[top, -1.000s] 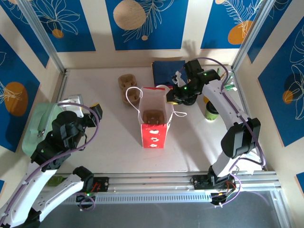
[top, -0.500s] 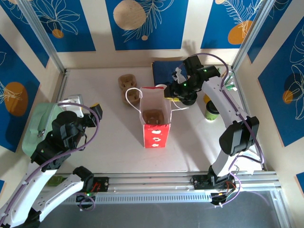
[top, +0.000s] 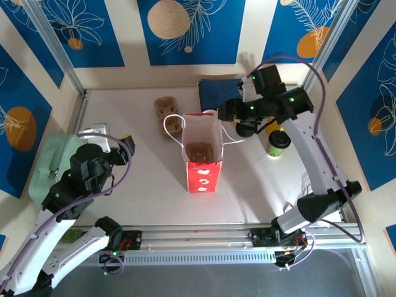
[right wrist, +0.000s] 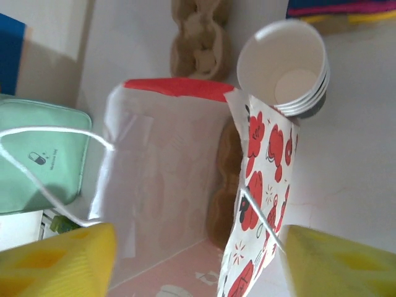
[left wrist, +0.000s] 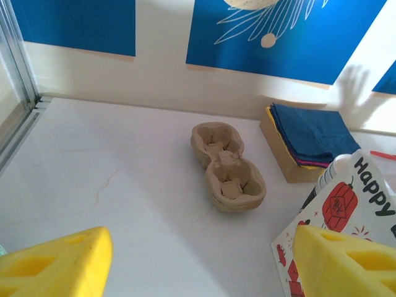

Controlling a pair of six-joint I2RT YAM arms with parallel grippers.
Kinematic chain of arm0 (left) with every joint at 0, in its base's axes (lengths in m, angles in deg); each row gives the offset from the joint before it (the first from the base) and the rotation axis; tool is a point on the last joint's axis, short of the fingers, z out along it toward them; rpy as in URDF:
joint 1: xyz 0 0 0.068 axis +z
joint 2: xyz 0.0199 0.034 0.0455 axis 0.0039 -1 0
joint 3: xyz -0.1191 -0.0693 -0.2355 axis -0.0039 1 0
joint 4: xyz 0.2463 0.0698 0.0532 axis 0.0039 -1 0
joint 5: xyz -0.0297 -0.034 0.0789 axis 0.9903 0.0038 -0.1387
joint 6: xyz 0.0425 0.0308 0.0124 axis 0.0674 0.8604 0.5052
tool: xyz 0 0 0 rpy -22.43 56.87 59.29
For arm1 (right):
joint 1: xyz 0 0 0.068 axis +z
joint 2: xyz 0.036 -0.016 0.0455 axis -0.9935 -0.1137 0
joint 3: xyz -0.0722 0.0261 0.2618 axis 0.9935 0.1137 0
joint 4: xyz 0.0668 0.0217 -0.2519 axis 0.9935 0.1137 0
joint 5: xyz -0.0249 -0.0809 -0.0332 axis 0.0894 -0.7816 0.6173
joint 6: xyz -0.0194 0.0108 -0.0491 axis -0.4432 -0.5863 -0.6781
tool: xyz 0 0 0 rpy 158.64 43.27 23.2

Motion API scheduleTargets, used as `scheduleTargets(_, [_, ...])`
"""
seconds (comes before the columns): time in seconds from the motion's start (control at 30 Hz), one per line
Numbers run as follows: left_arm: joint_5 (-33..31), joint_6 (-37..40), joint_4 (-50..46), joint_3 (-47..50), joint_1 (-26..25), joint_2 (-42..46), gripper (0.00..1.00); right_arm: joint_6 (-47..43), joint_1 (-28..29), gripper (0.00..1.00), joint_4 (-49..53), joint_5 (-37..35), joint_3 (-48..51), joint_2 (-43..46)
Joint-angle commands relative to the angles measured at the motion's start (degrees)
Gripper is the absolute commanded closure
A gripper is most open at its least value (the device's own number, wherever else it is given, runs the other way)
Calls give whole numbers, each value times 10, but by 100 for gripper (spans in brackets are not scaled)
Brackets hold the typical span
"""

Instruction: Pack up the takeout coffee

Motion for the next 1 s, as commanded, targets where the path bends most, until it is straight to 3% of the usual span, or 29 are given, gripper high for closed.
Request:
scheduleTargets(0.0, [-4,22,22,9,-1,-10,22,9,0,15,29,-40,-21,27])
scheduleTargets(0.07, [-8,28,31,11,-1,-13,20,8,-5,1,27,-60,-15,47])
scheduleTargets(0.3, [-12,38,44,10,0,-22,19,5,-55,1,-28,-86,64,125])
scheduleTargets(0.47, [-5,44,54,20,0,-27,19,43,-121,1,-22,-106,127,170])
scheduleTargets(0.53, [-3,47,61,24,0,-29,19,48,-153,1,-2,-92,141,168])
scheduleTargets(0.7, [-6,59,73,31,1,-40,19,19,-239,1,13,25,191,164])
scheduleTargets(0.97, [-25,62,120,80,2,-37,19,-3,-302,1,-21,7,290,191])
